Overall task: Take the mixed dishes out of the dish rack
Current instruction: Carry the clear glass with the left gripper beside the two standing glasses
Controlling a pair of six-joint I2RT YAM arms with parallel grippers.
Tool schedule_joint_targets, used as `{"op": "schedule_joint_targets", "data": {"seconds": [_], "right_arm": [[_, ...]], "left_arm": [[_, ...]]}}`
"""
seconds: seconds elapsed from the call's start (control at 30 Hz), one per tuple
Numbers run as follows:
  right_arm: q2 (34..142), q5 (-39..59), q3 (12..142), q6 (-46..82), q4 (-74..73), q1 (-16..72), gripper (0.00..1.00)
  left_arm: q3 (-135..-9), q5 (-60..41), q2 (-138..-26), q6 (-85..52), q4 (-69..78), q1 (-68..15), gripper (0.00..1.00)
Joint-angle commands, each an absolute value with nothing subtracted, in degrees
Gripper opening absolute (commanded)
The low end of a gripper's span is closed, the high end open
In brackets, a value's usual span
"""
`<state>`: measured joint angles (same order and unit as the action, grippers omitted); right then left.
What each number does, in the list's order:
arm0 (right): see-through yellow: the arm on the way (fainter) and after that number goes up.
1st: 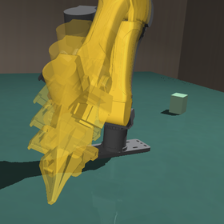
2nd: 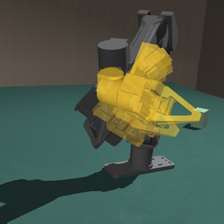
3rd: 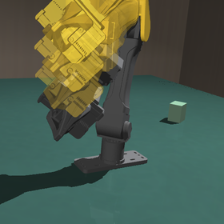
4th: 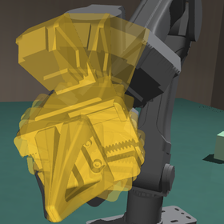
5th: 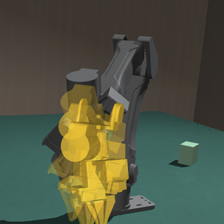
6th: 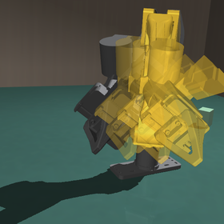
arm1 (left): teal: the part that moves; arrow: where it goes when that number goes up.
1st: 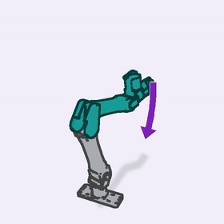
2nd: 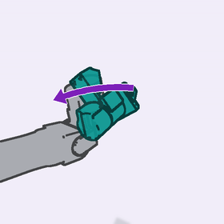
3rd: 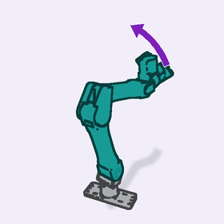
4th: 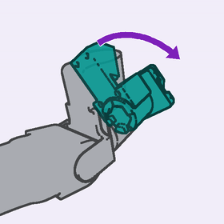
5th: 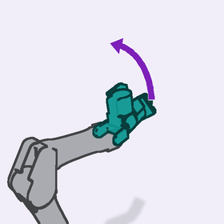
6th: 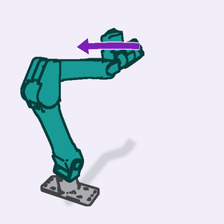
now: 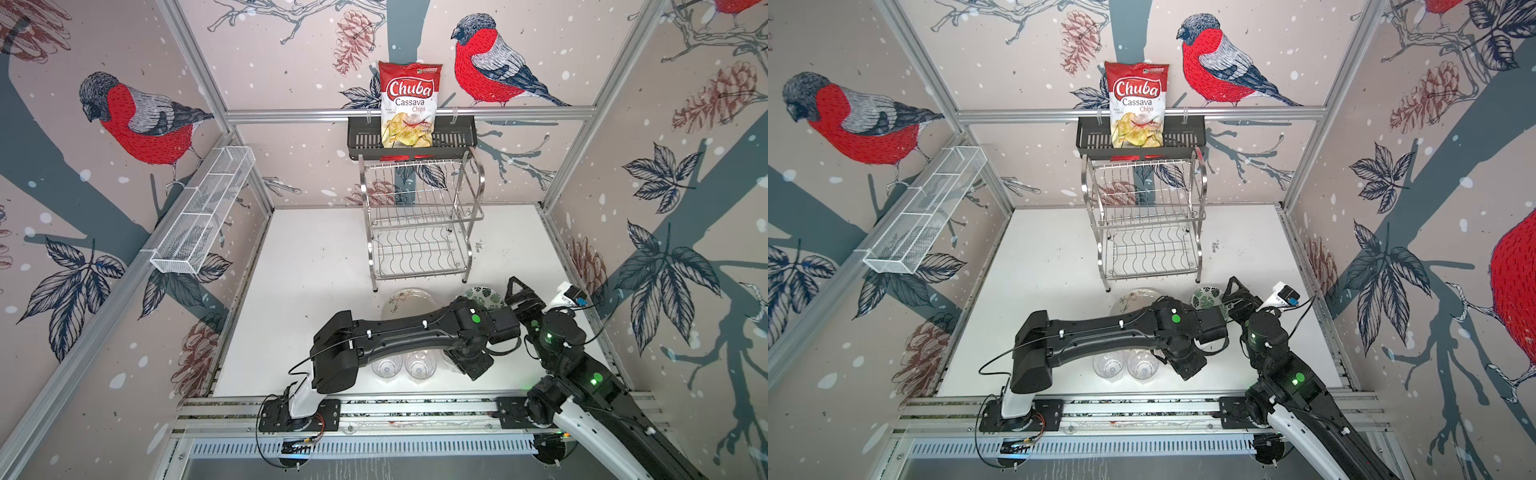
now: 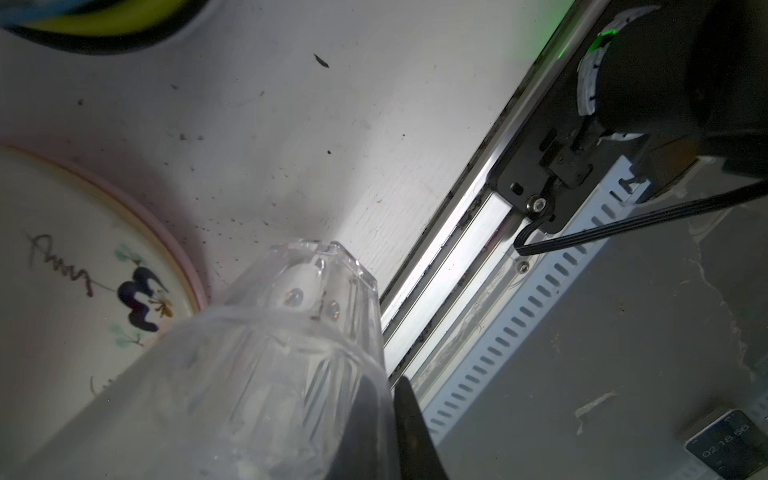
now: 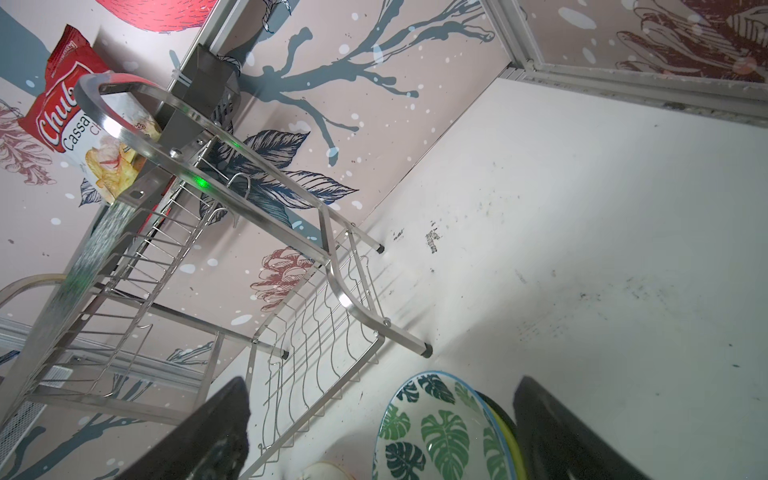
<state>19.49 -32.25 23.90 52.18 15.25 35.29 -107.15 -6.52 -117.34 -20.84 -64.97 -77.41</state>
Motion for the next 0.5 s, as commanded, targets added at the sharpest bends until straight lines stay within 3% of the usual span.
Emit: {"op": "schedule_joint_targets", "data": {"seconds": [0.0,0.47], "right_arm": [[19.79,-30.75,23.73,50.49,14.24,34.23,0.99],[20.24,-25.05,21.93,49.92,11.45,29.24,0.99]], "left_arm": [[-107.55,-8.12,-118.48,-18.71,-64.45,-77.61,0.00],[-107.69,-7.15,-124.58,-16.46,-62.05,-77.50,0.00]]}}
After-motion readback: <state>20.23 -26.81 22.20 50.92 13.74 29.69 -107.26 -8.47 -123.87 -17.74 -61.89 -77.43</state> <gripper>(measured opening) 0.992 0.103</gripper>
